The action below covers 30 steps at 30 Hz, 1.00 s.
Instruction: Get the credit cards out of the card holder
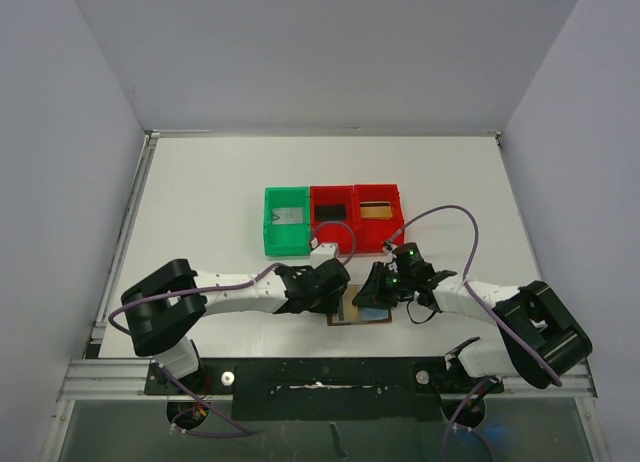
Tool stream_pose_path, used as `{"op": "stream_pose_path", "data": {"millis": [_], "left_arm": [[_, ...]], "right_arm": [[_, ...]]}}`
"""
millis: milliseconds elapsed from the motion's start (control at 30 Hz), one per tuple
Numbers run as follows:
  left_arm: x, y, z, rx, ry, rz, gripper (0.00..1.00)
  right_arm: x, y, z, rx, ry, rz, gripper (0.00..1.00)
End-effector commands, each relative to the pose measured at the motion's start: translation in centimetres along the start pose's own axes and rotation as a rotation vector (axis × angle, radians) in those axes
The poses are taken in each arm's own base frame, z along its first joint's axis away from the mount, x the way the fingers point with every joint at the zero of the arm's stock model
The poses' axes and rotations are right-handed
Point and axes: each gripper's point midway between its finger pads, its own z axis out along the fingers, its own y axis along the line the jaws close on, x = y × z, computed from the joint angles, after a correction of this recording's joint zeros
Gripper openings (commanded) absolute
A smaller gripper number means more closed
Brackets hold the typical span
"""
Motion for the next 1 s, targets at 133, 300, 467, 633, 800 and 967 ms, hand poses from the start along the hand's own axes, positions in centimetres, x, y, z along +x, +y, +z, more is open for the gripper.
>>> {"op": "stream_pose_path", "data": {"millis": [133,300,467,633,800,967], "left_arm": [[-0.4,0.1,0.1,-0.041,-0.013,0.025,0.29],[-0.4,0.4,0.1,-0.052,-0.016,0.017,0.28],[-0.3,0.4,0.2,-0.054,-0.015,0.015,0.27],[-0.4,0.3,0.2,-0.056,-0.018,0.011,0.27],[-1.2,0.7,-0.5,-0.073,-0.059,-0.019,0.27],[-2.4,1.4,-2.1,-0.079,-0.124,-0.078,0.28]], "right_arm": [[-1.1,-0.1,-0.5,0.02,-0.051,-0.021,0.04],[-1.6,-0.7,-1.5,0.021,-0.064,-0.024,0.01],[-1.7,-1.5,-2.1,0.007,-0.049,-0.017,0.01],[-1.5,-1.7,-2.1,0.007,-0.034,-0.021,0.01],[-1.4,-1.1,-1.6,-0.024,-0.027,-0.017,0.01],[-1.2,-0.3,-0.2,-0.006,-0.023,-0.028,0.02]]}}
